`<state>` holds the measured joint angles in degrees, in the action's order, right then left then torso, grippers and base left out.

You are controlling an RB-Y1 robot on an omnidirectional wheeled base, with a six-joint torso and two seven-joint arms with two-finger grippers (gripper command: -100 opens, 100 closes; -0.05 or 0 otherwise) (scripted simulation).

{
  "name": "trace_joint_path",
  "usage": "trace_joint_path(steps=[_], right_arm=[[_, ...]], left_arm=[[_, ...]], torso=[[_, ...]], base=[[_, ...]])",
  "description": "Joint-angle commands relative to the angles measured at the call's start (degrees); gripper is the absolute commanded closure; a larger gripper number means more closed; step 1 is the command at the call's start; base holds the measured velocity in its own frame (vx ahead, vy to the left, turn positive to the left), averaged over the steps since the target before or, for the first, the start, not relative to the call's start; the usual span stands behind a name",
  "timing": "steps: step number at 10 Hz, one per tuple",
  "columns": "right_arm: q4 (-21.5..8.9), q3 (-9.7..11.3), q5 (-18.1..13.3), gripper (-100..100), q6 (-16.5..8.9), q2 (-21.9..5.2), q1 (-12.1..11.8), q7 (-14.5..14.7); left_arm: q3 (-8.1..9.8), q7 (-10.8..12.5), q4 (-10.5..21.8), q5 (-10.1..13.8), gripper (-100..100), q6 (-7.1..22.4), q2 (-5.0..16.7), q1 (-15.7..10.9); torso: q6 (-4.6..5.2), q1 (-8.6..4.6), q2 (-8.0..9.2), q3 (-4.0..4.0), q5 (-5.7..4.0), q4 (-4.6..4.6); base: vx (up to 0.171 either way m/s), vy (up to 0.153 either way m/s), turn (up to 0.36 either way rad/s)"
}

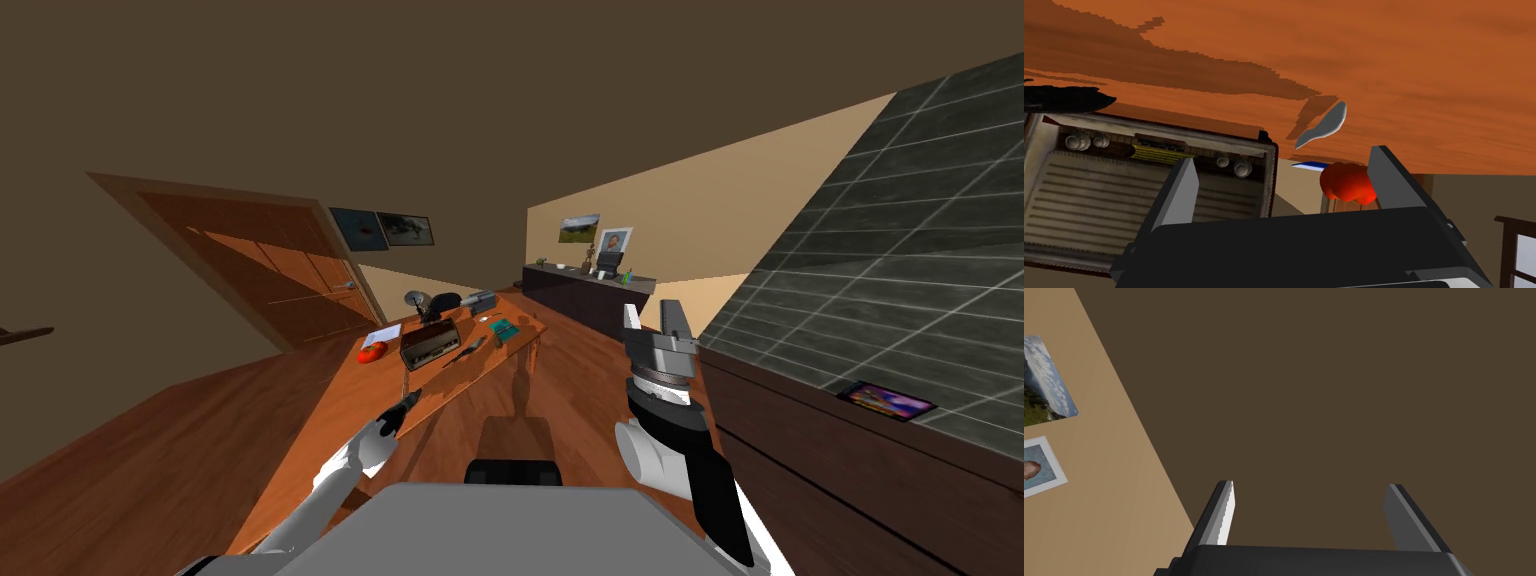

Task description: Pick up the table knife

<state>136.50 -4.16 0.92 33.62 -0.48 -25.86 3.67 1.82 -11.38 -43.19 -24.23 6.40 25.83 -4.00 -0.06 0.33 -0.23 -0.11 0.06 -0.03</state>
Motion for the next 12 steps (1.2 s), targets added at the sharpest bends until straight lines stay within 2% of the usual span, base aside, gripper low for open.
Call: trace_joint_path(steps=[1,3,4,8,11,12], right_arm=[[0.0,0.0,0.0,0,0.0,0.0,0.0,0.0],[0.0,0.0,0.0,0,0.0,0.0,0.0,0.0],[0.0,0.0,0.0,0,0.0,0.0,0.0,0.0],[0.0,0.0,0.0,0,0.0,0.0,0.0,0.0],[0.0,0.0,0.0,0,0.0,0.0,0.0,0.0],[0.0,0.0,0.0,0,0.0,0.0,0.0,0.0]], left_arm=[[-0.29,0.0,1.6,0.0,-100,0.2,0.5,-0.5],[-0.91,-0.3,5.4,-0.8,-100,0.9,1.4,-2.5],[-0.91,-0.3,6.4,-0.8,-100,0.9,1.4,-2.5],[-2.02,-0.8,13.6,-2.0,-100,1.7,3.0,-5.5],[-2.41,-1.0,15.8,-2.3,-100,1.8,3.5,-6.3],[-2.44,-0.9,15.3,-2.1,-100,1.9,3.5,-6.2]], torso=[[0.00,0.00,0.00,0.00,0.00,0.00],[0.00,0.04,-0.02,-0.01,0.01,0.00],[0.00,0.12,-0.08,-0.04,0.02,-0.01],[-0.02,0.19,-0.13,-0.08,0.04,-0.03],[-0.04,0.00,-0.04,-0.03,0.02,-0.02],[-0.03,-0.06,0.02,0.00,0.00,-0.01]], base=[[0.046,0.052,-0.069],[0.061,0.080,-0.144],[0.056,0.073,-0.064],[0.067,0.096,-0.106],[0.045,0.064,-0.048],[0.012,0.021,-0.011]])
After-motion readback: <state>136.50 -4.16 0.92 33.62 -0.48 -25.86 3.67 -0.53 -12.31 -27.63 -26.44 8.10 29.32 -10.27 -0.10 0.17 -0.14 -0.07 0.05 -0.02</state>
